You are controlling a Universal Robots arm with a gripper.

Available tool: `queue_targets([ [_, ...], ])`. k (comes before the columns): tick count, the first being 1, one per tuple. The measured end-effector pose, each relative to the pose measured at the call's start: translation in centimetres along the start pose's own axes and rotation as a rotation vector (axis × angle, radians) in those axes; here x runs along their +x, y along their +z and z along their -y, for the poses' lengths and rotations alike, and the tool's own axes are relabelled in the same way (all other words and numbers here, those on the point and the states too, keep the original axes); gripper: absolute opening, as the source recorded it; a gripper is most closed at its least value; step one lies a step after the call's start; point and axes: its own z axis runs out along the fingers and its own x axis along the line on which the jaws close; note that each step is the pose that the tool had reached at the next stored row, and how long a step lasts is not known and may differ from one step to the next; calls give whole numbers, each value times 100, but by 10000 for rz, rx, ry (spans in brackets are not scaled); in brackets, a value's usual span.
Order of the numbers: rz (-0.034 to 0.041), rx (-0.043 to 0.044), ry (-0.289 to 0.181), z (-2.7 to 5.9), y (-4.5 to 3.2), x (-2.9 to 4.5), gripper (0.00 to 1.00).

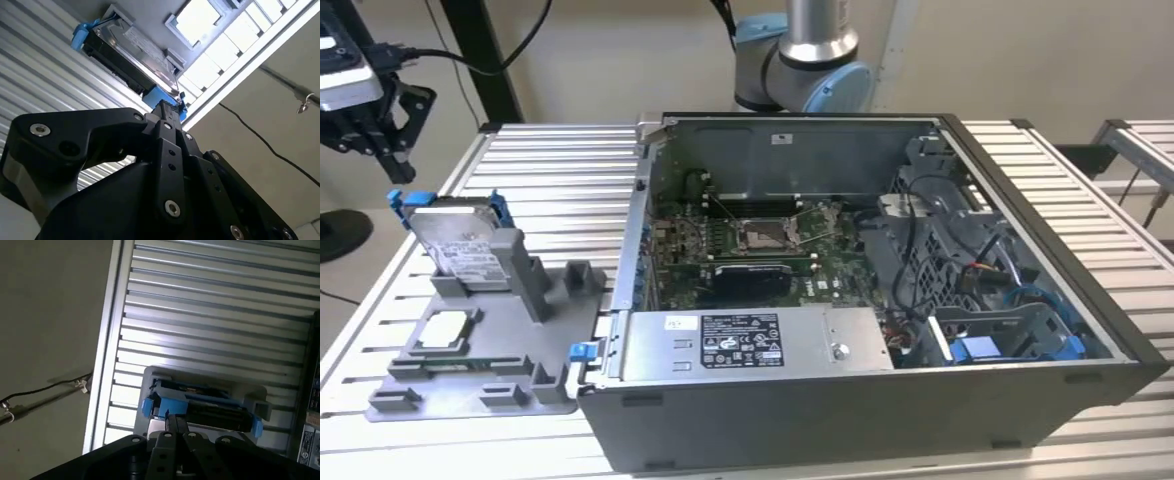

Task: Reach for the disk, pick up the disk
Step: 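Pick up the disk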

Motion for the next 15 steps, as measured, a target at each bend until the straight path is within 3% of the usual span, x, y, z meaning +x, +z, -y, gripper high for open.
queue_targets([
  [15,-96,1,-2516,0,0,1,0],
])
